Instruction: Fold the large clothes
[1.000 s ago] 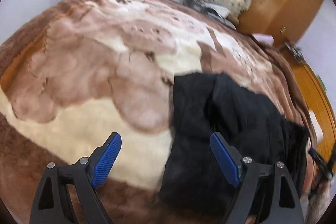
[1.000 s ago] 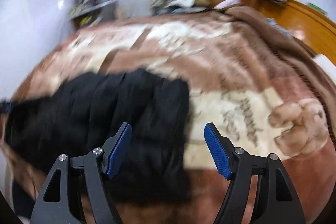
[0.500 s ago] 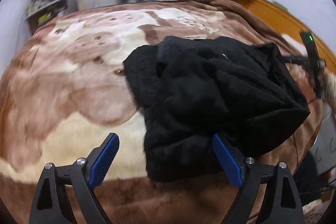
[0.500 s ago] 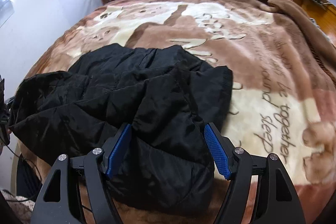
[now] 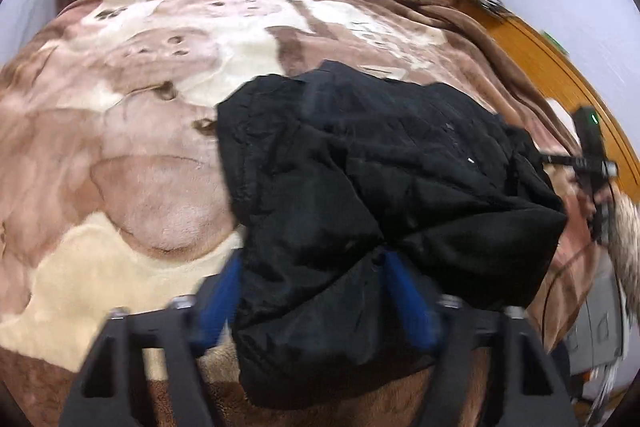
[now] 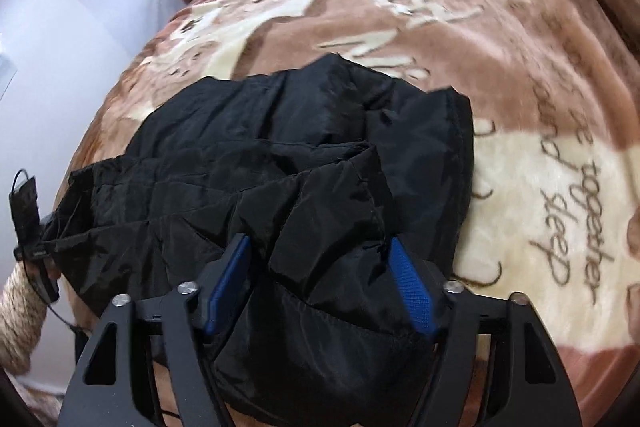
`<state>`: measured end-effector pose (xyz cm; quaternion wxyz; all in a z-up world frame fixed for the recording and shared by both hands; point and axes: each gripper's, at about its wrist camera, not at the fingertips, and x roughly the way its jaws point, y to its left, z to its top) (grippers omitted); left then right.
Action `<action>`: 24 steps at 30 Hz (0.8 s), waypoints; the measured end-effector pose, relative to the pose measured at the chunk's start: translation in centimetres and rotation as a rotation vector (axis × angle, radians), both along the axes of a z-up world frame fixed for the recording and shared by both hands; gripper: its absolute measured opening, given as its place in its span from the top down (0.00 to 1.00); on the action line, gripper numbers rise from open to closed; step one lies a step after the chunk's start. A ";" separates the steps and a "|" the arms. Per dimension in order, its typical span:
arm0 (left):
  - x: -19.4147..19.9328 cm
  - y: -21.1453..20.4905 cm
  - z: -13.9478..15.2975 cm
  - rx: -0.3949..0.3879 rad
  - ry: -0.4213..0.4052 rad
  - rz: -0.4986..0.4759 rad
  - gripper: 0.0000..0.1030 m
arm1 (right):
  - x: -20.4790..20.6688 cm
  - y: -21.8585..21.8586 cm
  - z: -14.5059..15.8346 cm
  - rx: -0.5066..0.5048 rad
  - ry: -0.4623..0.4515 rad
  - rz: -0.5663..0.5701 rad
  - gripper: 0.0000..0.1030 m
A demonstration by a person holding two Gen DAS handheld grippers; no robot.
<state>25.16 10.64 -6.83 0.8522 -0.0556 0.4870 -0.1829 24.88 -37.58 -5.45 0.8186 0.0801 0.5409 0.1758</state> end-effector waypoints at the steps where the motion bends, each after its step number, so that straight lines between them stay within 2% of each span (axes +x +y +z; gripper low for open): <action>1: 0.3 0.2 -0.1 0.000 0.004 0.020 0.49 | 0.0 -0.1 0.0 -0.006 -0.004 -0.003 0.59; 4: 1.0 0.4 -0.2 -0.010 0.021 0.061 0.61 | -1.2 -0.5 0.4 -0.022 -0.047 -0.004 0.76; 5: 1.2 0.3 -0.2 -0.008 0.025 0.070 0.63 | -1.7 -0.7 0.8 -0.022 -0.067 -0.012 0.78; 7: 1.5 0.2 -0.1 0.003 0.023 0.093 0.76 | -2.5 -1.4 1.9 -0.017 -0.112 -0.038 0.84; 10: 1.7 0.0 1.0 0.014 -0.008 0.138 0.81 | -4.1 -2.4 4.4 0.009 -0.210 -0.084 0.87; 13: 1.5 -0.1 4.1 -0.026 -0.105 0.168 0.82 | -5.5 -2.8 7.4 0.023 -0.315 -0.107 0.88; 17: 3.2 -1.2 8.3 -0.003 -0.197 0.157 0.82 | -5.3 -2.8 10.4 -0.002 -0.412 -0.122 0.88; 21: 6.4 -2.2 9.7 0.023 -0.207 0.161 0.82 | -2.7 -3.7 10.9 0.010 -0.409 -0.173 0.88; 24: 9.3 -3.2 8.8 0.085 -0.185 0.155 0.82 | 0.1 -3.9 9.5 -0.015 -0.367 -0.196 0.88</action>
